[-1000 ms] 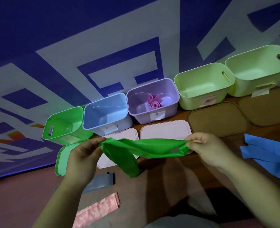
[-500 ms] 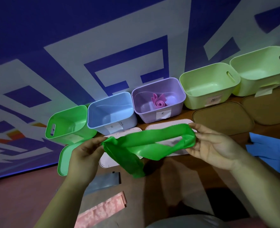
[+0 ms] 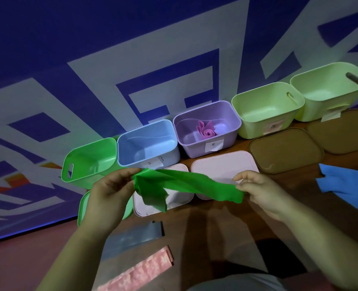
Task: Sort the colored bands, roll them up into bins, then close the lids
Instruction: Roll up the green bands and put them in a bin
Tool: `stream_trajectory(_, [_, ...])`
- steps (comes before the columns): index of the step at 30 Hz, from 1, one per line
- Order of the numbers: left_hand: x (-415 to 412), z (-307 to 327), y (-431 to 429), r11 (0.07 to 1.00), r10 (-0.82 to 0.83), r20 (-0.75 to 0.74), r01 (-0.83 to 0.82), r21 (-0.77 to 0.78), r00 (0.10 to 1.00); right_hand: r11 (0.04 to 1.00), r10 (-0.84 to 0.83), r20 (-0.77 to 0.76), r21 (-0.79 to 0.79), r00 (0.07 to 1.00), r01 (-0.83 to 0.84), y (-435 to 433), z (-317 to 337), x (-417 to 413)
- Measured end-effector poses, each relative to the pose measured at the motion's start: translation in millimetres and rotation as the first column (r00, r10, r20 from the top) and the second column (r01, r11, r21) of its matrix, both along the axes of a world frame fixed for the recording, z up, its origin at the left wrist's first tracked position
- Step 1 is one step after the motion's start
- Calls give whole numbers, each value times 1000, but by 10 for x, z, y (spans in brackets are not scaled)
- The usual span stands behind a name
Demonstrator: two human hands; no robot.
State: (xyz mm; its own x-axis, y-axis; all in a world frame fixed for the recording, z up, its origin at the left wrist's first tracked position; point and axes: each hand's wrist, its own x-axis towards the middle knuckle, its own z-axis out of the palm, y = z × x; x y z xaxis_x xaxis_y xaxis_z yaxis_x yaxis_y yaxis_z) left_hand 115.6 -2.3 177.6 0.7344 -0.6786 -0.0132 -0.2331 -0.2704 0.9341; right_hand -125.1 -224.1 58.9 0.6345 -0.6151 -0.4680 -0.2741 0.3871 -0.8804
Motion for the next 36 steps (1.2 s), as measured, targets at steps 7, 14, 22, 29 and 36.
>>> stream_trajectory(7, [-13, 241, 20, 990, -134, 104, 139, -39, 986, 986, -91, -100, -146, 991, 76, 124, 35, 121])
stream_trajectory(14, [-32, 418, 60, 963, -269, 376, 253, 93, 886, 979, 73, 152, -200, 986, -41, 430, 733, 336])
stream_trajectory(22, [-90, 431, 105, 963, -263, 247, 269, 9, 933, 892, 308, 240, -411, 921, -191, 829, 1210, 649])
stream_trajectory(29, [-124, 498, 171, 951, -297, 265, 308, -2, 917, 825, 262, 179, -552, 948, -124, 1010, 1364, 816])
stream_trajectory(36, [-68, 538, 250, 953, -283, 271, 302, -32, 920, 810, 252, 219, -581, 943, -81, 1039, 1460, 906])
